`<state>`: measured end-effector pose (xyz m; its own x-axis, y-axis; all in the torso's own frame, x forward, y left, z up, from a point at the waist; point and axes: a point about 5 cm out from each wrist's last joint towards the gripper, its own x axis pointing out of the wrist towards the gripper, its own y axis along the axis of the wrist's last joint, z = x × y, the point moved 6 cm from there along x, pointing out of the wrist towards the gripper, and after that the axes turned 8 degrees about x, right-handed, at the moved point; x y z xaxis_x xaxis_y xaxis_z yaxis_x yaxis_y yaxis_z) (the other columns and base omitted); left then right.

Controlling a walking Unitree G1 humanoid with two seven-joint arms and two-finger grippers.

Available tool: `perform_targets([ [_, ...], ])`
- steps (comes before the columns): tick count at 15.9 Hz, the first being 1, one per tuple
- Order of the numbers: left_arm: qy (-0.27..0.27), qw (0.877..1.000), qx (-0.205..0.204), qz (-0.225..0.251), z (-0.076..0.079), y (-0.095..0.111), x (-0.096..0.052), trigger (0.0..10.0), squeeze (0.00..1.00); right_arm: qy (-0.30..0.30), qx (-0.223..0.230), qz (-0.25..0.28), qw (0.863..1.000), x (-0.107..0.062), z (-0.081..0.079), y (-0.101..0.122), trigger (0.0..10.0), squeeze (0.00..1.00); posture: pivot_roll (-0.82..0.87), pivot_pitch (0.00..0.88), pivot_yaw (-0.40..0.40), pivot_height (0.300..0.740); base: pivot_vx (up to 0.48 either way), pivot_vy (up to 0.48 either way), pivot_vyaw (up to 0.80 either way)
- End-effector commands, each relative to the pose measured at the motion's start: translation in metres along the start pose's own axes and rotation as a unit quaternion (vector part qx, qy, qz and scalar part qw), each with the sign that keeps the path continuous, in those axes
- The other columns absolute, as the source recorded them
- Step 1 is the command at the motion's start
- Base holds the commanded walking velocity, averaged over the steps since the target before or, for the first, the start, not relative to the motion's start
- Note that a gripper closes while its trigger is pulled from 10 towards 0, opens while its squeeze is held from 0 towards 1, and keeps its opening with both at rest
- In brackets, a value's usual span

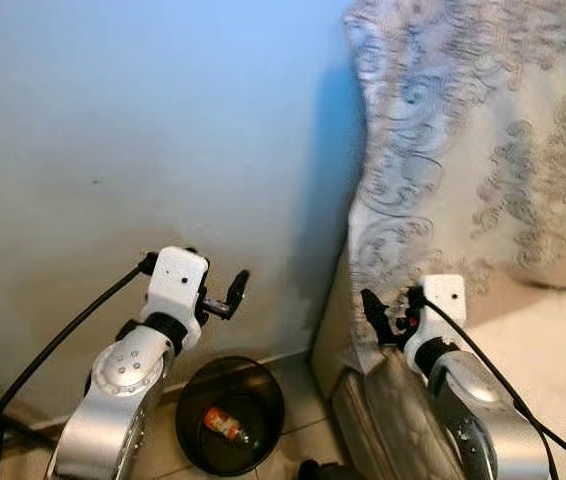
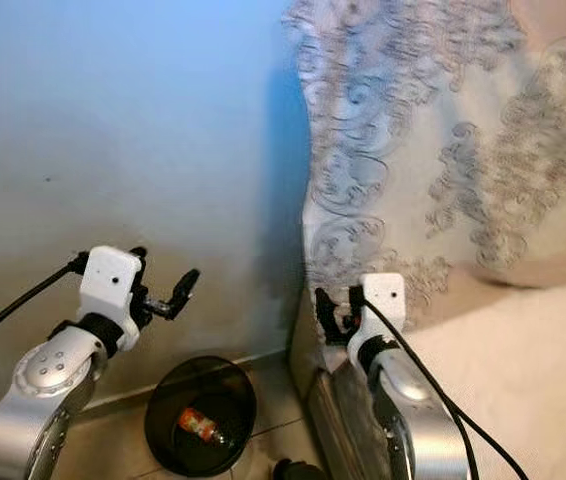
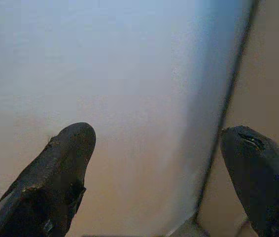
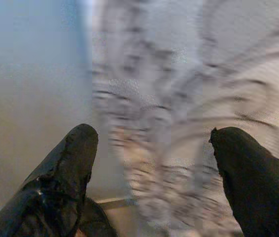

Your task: Clean up the room

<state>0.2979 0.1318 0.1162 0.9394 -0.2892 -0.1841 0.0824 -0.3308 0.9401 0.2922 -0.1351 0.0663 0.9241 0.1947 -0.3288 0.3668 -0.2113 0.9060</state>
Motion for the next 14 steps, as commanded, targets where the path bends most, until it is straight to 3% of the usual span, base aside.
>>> perform_targets([
  [1,0.005,1.000,0.003,0.000,-0.001,0.001,-0.001,10.0,0.00,0.001,0.008,0.011,1.000,-0.002,-0.001,0.010,10.0,0.00,0.02,0.000,-0.013,0.740,0.000,0.000,0.00],
  [6,0.003,1.000,0.000,0.001,0.001,0.001,-0.001,10.0,0.00,-0.011,0.012,0.002,1.000,-0.003,0.004,0.008,10.0,0.00,0.02,0.000,-0.017,0.740,0.000,0.000,-0.64],
  [9,0.001,1.000,0.002,0.000,0.001,0.001,-0.001,10.0,0.00,-0.027,-0.024,0.006,0.999,-0.003,0.008,0.011,10.0,0.00,0.02,0.000,-0.011,0.740,0.000,0.000,-0.80],
  [14,0.000,1.000,0.005,-0.001,0.002,0.000,0.000,10.0,0.00,-0.032,-0.009,0.024,0.999,-0.003,0.010,0.018,10.0,0.00,0.01,0.000,-0.012,0.740,0.000,0.000,-0.80],
])
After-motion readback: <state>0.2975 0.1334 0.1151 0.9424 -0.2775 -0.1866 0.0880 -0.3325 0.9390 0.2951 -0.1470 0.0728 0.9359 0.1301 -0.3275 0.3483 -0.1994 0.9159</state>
